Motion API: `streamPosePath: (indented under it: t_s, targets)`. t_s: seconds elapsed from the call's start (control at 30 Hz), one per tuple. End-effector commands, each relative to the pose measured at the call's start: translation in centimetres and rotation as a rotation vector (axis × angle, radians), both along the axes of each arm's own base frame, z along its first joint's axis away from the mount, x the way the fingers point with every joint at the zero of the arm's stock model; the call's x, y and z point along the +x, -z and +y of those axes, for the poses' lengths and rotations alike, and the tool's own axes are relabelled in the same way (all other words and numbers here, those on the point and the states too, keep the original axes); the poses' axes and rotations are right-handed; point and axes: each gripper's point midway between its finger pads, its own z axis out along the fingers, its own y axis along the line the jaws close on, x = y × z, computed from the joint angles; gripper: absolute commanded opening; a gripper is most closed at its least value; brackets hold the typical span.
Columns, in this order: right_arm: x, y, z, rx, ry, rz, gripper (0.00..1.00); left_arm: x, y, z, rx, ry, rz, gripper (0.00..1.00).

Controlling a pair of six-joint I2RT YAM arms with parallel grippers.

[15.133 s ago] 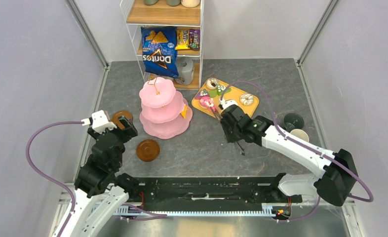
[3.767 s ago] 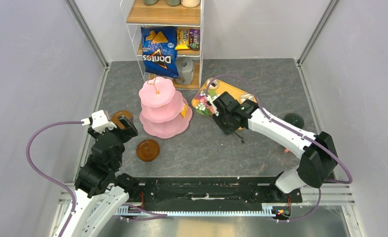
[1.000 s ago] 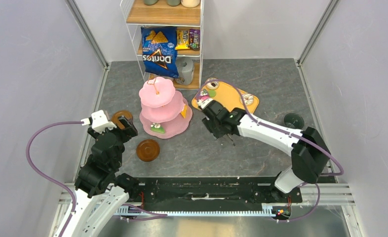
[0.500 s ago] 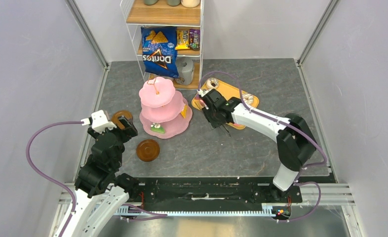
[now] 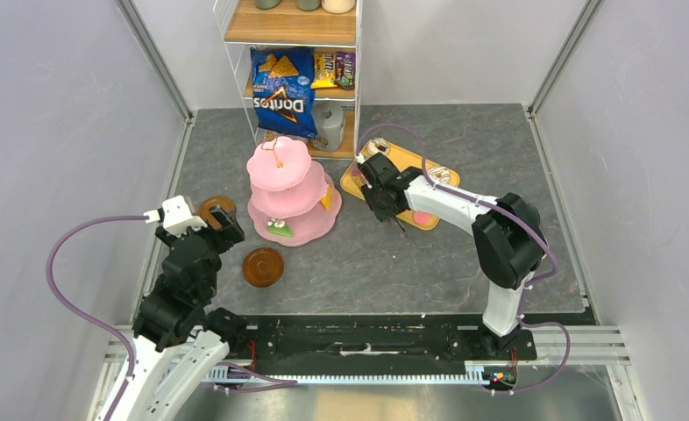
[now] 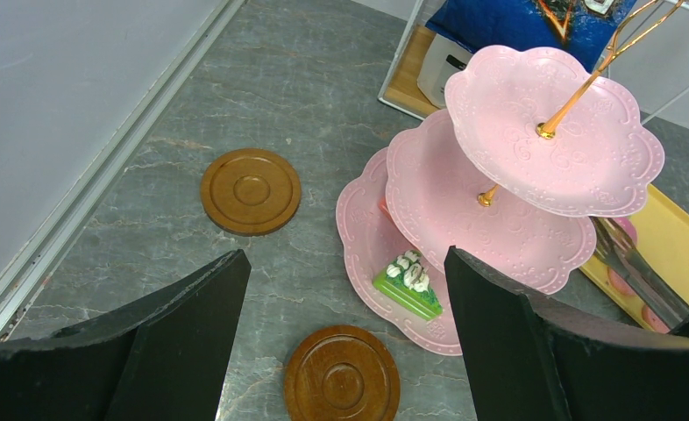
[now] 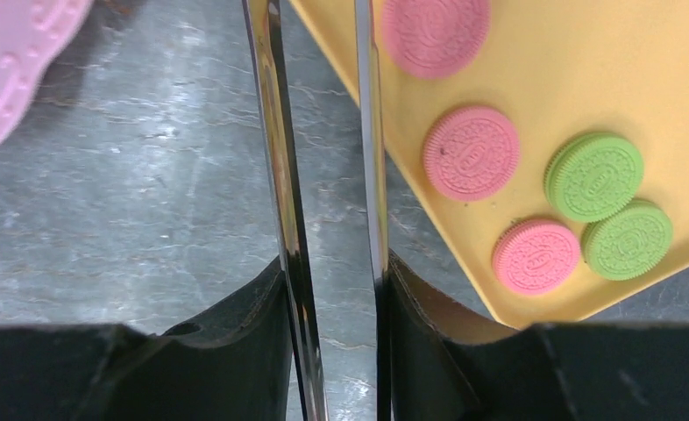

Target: Serve the afternoon tea

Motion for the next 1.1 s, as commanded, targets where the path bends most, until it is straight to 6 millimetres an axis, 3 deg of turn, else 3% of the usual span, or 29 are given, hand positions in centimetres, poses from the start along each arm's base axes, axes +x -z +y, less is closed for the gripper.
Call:
streamPosePath:
  t_s: [0.0, 0.27, 0.37, 0.73, 1.07]
  targets:
    - [0.6, -0.9, -2.8, -0.007, 0.098, -0.040, 0.44, 0.4, -0.5, 0.0, -0.023, -0.013, -0.025, 0.90]
    - [0.3, -1.6, -8.7, -0.089, 0.244, -0.058, 0.46, 0.4, -0.5, -0.1, -0.022, -0.012, -0.024, 0.90]
    - [0.4, -2.3, -9.4, -0.097, 0.264, -0.068, 0.46, 0.4, -0.5, -0.1, -0.024, -0.010, -0.024, 0.90]
    - [2.4, -6.6, -2.9, 0.155, 0.135, -0.111, 0.45, 0.4, -0.5, -0.1, -0.025, -0.010, -0.026, 0.90]
    - [5.0, -6.5, 3.6, 0.276, 0.075, -0.093, 0.44, 0.4, -0.6, -0.1, -0.026, -0.011, -0.029, 0.90]
